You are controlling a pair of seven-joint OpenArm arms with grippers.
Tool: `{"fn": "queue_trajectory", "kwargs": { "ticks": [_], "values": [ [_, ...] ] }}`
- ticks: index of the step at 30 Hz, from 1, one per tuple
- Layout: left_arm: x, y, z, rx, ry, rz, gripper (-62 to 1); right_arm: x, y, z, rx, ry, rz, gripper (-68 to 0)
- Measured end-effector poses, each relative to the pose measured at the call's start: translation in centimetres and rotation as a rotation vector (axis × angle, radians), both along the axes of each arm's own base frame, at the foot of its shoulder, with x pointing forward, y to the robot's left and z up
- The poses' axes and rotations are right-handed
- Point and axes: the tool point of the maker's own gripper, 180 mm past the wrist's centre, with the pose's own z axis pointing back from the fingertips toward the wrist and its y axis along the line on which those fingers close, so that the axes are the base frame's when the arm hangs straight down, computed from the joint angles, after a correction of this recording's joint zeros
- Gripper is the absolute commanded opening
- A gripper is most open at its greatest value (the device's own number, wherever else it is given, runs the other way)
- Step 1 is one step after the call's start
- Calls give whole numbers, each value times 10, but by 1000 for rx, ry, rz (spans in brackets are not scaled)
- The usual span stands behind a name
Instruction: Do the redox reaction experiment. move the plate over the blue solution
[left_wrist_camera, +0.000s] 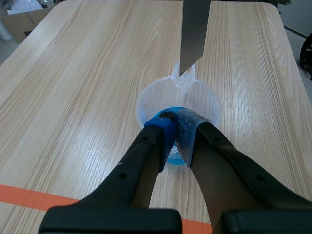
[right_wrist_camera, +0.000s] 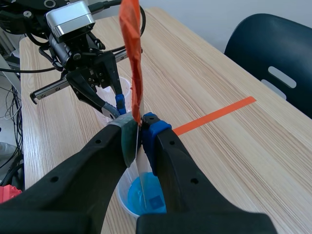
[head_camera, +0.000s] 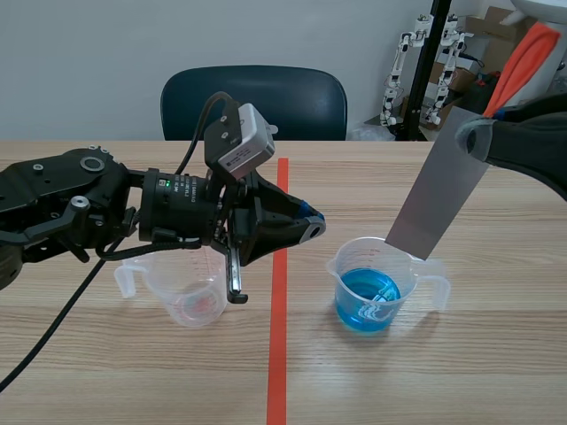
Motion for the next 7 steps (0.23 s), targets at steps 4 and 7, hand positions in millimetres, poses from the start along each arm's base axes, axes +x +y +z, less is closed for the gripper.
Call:
{"fn": "queue_trajectory", "kwargs": {
  "ticks": [4,7],
  "values": [
    [0,0,0,0,0,0,-594,0,0,-1,-4,2,0,-669],
    [0,0,0,0,0,0,-594,0,0,-3,-13,7,0,-669]
  ]
}}
